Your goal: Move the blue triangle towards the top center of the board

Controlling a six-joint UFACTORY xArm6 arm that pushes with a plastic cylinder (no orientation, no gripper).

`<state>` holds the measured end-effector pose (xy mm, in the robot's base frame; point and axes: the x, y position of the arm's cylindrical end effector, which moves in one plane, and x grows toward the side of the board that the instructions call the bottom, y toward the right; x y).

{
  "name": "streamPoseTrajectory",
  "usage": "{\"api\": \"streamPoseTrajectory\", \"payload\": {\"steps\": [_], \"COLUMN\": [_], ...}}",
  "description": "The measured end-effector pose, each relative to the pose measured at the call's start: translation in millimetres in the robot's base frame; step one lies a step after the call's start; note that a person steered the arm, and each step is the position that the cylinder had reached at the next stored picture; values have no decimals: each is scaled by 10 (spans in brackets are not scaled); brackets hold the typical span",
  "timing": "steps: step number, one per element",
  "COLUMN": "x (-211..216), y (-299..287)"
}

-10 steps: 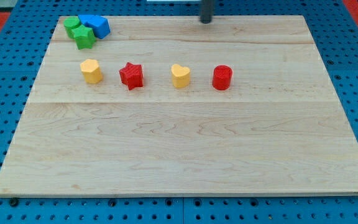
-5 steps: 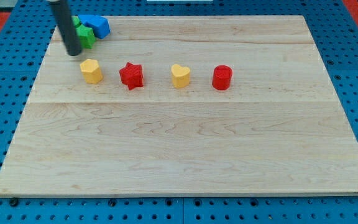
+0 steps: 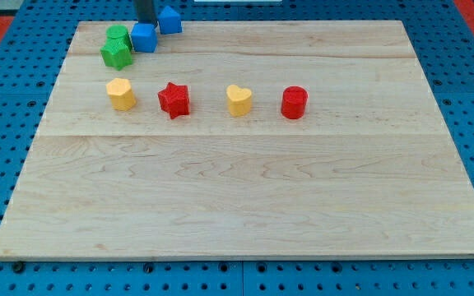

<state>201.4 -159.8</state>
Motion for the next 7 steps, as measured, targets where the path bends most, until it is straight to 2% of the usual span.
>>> {"api": "streamPoseTrajectory", "payload": {"steps": [1,3,4,5,7], "x": [3,-95,-101,-97,582], "y": [-322,-414,-57,764,979]}}
